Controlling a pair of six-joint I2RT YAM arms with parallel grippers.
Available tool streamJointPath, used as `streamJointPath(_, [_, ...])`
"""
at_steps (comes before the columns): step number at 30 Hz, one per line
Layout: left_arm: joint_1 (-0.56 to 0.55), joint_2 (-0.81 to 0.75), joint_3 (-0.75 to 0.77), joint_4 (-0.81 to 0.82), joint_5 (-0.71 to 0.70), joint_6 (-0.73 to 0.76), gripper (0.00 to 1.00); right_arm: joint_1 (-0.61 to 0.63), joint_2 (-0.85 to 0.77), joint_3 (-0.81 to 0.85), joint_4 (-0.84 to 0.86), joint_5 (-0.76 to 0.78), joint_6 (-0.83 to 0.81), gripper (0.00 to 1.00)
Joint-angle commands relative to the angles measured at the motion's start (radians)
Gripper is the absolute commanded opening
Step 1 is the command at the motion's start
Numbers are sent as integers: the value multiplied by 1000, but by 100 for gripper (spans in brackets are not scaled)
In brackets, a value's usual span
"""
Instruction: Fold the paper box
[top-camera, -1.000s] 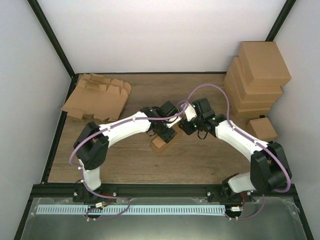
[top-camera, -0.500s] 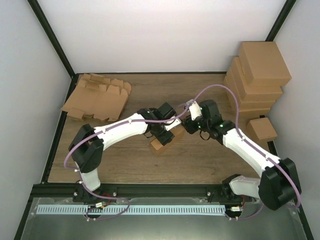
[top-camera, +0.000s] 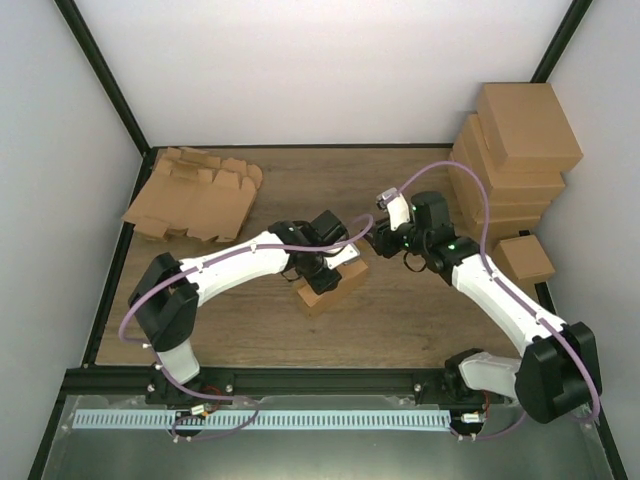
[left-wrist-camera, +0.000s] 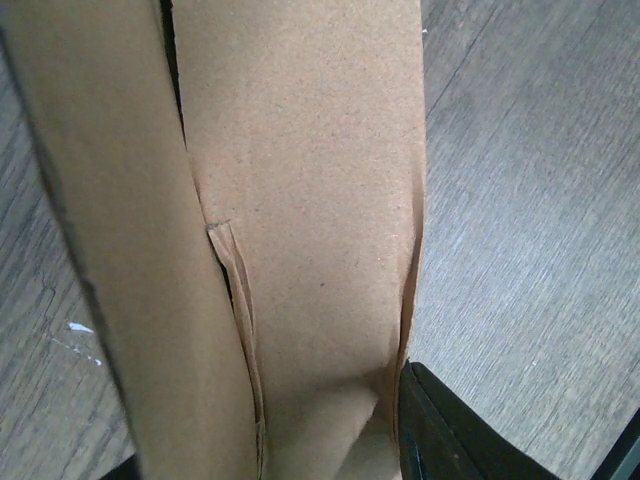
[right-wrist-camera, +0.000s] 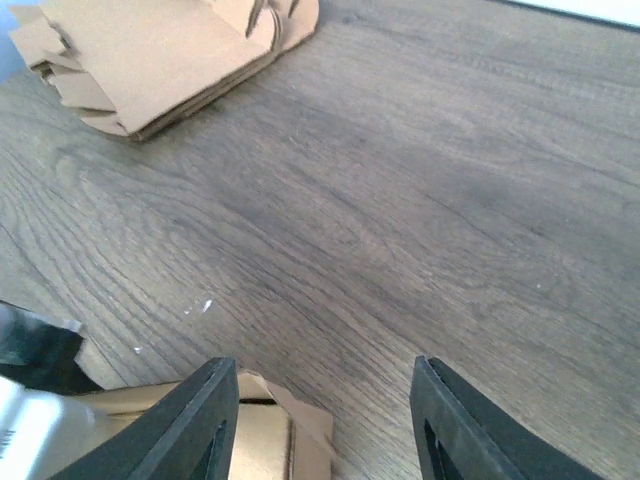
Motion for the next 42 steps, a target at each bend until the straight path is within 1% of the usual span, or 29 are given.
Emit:
streamJointPath(1, [-3,-30,-10,13,46,29,39,-4,-77,16,-10,-48,-25,50])
streamJointPath(3, [-4,-43,-29,24,98,64,42,-4,-106,1,-9,-52,-34,51])
streamJointPath(5, [-3,-59,-51,31,134,110,43,-4,-128,-5,-23,-44,-33,51])
streamJointPath(7, [-4,-67,-56,22,103,135,46,-3,-139,0,-52,-65,-24,52])
streamJointPath(10, [-3,-64,-46,-25,61,203,53,-4,-160,-1,-96,-95,-24,53])
streamJointPath(13, [-3,-56,-37,-77,78,315,54,-4,-182,-11,-118,-117,-24,53])
streamJointPath(16, [-4,-32,-8,-129,64,397,54,-4,-209,-30,-114,-145,-3,53])
streamJointPath(18, [-3,-16,12,-157,56,452,57,-4,-223,-44,-113,-157,12,53])
streamJointPath(19, [-4,-10,20,-168,51,468,60,-4,-228,-52,-113,-159,16,53])
streamJointPath(22, [-3,-7,48,-155,-16,467,74,-4,-237,-77,-120,-192,8,53])
streamJointPath(26, [-3,-62,58,-116,-29,441,96,-2,-228,-87,-143,-221,-13,52])
streamJointPath(27, [-3,-83,60,-109,-32,430,100,-3,-222,-84,-153,-227,-21,52])
streamJointPath(30, [-2,-158,63,-70,-73,353,100,5,-210,-75,-178,-207,-52,53])
streamJointPath(33, [-4,-242,54,-16,-151,214,100,32,-188,-59,-199,-160,-69,52])
streamJointPath(36, [-3,-300,46,-4,-356,-43,100,94,-138,-24,-246,-100,-83,51])
streamJointPath(38, [-2,-321,53,-72,-436,-188,100,135,-101,9,-285,-45,-85,51])
streamJointPath(39, [-2,-332,52,-104,-447,-258,100,147,-84,24,-303,-28,-83,51])
streamJointPath(40, [-1,-353,37,-122,-430,-301,100,153,-71,37,-318,-20,-79,49])
streamJointPath(42, [-2,-402,-19,-128,-336,-369,99,167,-53,54,-342,6,-74,48])
